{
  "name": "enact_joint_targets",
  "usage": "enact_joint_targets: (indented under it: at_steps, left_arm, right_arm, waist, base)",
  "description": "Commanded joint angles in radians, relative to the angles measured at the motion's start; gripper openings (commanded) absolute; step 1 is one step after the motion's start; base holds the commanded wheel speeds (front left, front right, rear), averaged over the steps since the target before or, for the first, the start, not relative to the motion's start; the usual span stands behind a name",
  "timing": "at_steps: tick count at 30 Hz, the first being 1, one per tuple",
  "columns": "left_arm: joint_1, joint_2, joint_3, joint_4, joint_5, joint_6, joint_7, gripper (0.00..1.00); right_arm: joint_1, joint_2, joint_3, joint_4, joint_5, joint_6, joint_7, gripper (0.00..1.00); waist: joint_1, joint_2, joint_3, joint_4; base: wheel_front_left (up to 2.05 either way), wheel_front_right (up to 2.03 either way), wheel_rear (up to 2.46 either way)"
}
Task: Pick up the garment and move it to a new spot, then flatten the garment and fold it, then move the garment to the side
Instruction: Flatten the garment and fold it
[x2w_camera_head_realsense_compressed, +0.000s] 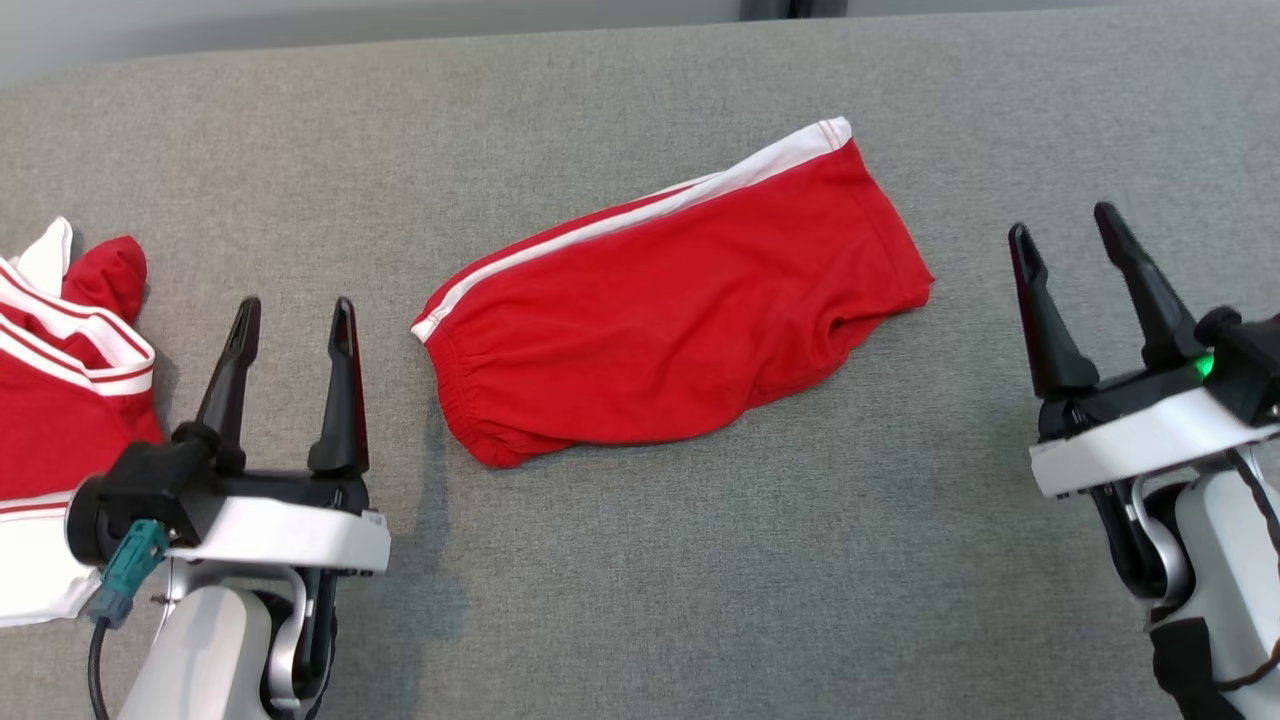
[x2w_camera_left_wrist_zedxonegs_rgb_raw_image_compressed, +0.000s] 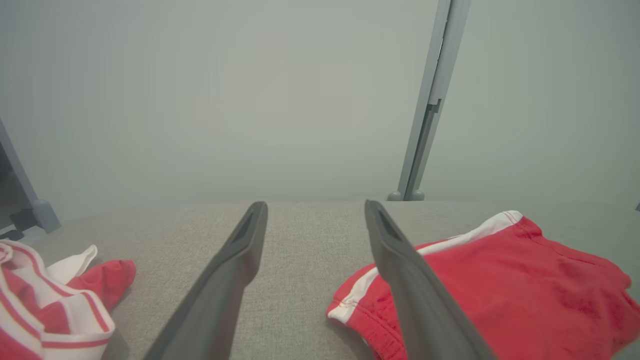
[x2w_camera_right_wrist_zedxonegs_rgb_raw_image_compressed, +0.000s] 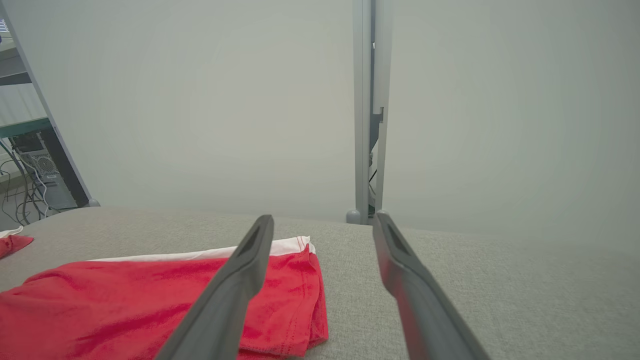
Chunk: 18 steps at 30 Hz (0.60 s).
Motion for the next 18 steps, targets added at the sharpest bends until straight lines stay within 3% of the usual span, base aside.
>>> enact_joint_targets:
  at_steps: [1, 18]
  left_arm:
    - [0.013, 0.002, 0.008, 0.007, 0.009, -0.004, -0.003, 1.00]
    - [0.012, -0.012, 0.028, 0.062, 0.034, -0.035, -0.003, 1.00]
  right_arm:
    - [0.017, 0.001, -0.008, -0.007, -0.007, 0.000, -0.002, 1.00]
    - [0.049, 0.022, -0.034, -0.011, 0.000, 0.000, -0.002, 1.00]
  waist:
    - [0.0000, 0.0000, -0.011, -0.006]
    - [0.0000, 0.0000, -0.025, -0.008]
  base:
    - [0.00, 0.00, 0.00]
    - [0.00, 0.00, 0.00]
